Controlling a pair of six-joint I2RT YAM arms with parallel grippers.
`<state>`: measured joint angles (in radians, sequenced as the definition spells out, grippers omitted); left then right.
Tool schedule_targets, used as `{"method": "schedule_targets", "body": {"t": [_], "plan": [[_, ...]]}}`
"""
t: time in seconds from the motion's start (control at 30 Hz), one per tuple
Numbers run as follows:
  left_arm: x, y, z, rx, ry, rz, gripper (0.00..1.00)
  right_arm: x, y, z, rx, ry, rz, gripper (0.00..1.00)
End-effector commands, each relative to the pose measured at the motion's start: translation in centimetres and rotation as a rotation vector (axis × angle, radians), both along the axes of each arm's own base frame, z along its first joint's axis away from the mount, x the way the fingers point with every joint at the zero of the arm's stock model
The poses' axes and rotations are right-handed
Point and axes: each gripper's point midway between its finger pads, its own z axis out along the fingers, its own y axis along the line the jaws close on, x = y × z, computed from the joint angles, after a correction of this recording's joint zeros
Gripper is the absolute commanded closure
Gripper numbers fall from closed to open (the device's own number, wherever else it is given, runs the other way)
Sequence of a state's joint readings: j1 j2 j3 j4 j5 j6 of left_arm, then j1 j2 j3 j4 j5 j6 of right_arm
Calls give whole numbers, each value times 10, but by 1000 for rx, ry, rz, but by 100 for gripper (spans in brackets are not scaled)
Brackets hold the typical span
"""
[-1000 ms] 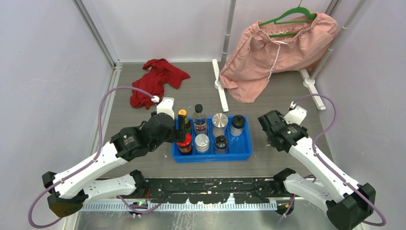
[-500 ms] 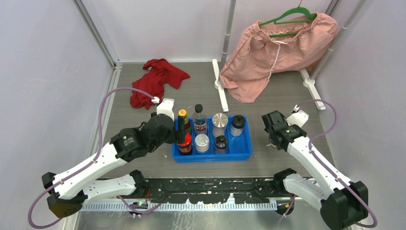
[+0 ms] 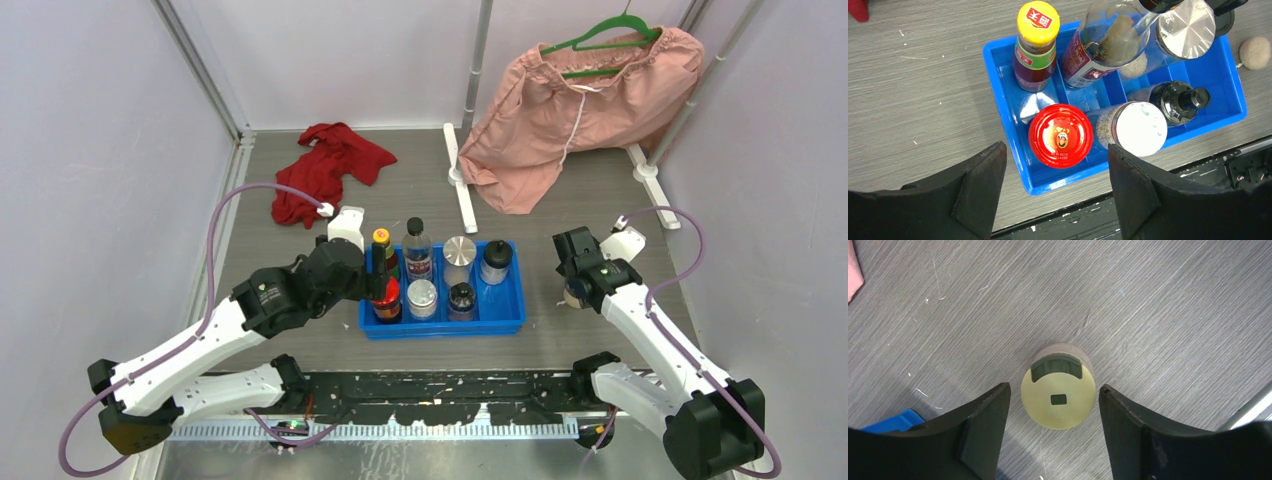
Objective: Organize the condiment bottles
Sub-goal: Pick up the bottle from the center of the board.
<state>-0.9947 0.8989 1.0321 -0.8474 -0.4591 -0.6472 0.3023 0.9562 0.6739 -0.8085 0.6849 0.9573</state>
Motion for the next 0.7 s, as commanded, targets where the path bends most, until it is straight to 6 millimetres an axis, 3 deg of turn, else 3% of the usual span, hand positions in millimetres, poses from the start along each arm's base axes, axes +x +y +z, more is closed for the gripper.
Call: {"method": "schedule_targets", "body": {"t": [0.0, 0.67], "plan": [[1, -5, 4, -31, -11, -4, 26, 6, -1, 4, 0, -35, -1, 31], [-1, -1, 0, -32, -8, 3, 26, 6, -7, 7, -37, -21, -37, 43]]}}
